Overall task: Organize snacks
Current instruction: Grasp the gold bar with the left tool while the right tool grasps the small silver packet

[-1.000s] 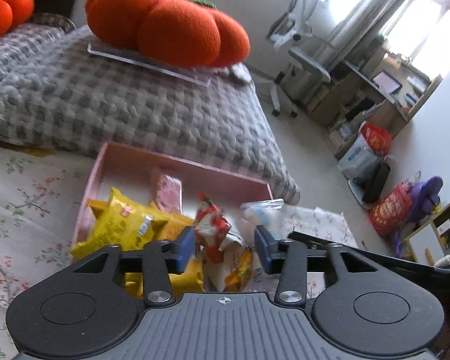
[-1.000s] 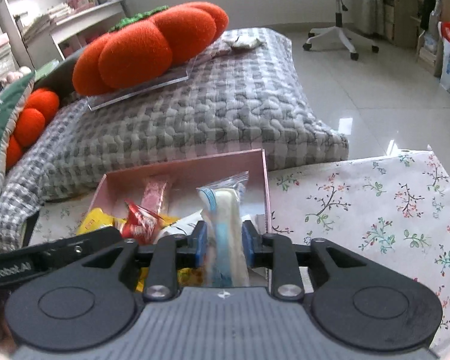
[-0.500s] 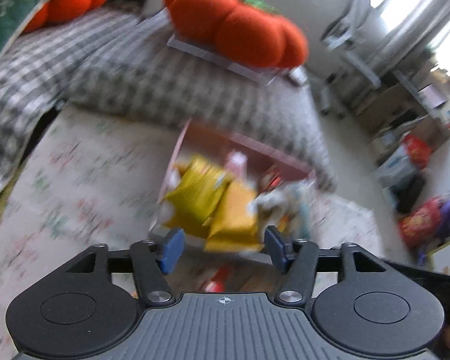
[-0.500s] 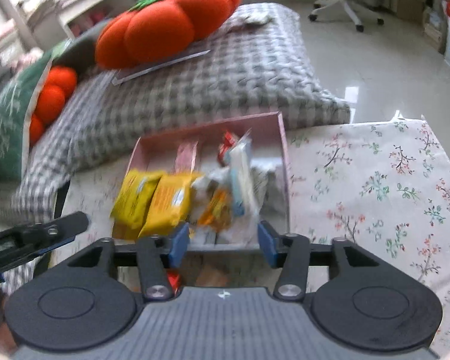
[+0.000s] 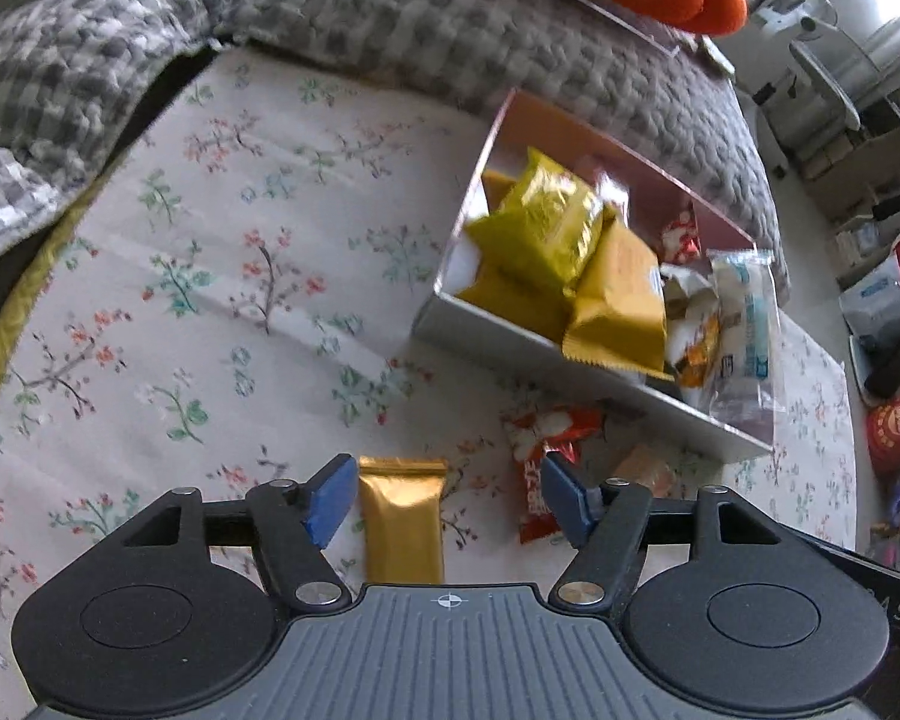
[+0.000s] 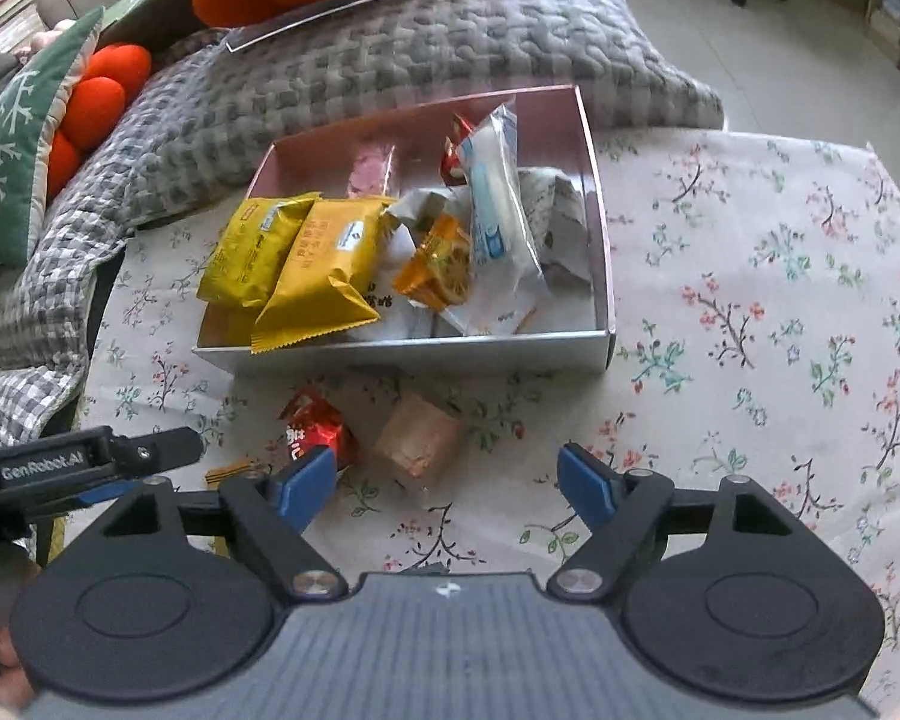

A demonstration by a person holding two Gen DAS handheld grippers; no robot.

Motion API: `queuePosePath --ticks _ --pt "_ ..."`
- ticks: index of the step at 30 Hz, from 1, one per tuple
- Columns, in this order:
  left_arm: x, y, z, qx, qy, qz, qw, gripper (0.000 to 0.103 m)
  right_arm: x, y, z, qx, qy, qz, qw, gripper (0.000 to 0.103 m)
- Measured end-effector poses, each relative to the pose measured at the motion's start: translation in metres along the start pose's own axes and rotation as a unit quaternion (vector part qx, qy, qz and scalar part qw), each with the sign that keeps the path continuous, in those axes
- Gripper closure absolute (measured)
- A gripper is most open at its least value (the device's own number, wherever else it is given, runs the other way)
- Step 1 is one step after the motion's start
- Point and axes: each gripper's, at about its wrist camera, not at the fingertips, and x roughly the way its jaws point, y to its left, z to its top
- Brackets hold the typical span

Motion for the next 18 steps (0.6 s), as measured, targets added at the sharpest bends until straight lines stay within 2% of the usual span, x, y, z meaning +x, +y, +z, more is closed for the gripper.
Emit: queuePosePath --ticks 4,9,18 --pt "0.007 -0.008 -0.008 0.022 0.010 0.012 0.9996 0.030 0.001 0.010 -0.009 -0.019 0.019 0.004 1.000 0.023" --pt "0.013 -0.011 -0.015 0.042 0.011 0.040 0.9983 0.028 0.009 0.023 -0.020 -0.069 0.048 -0.025 0.996 0.023" --pt "0.020 -0.019 -0.021 0.094 0.005 0.090 0.9915 0.023 0.021 0.032 -0.036 -0.123 0.097 -0.031 0.987 0.023"
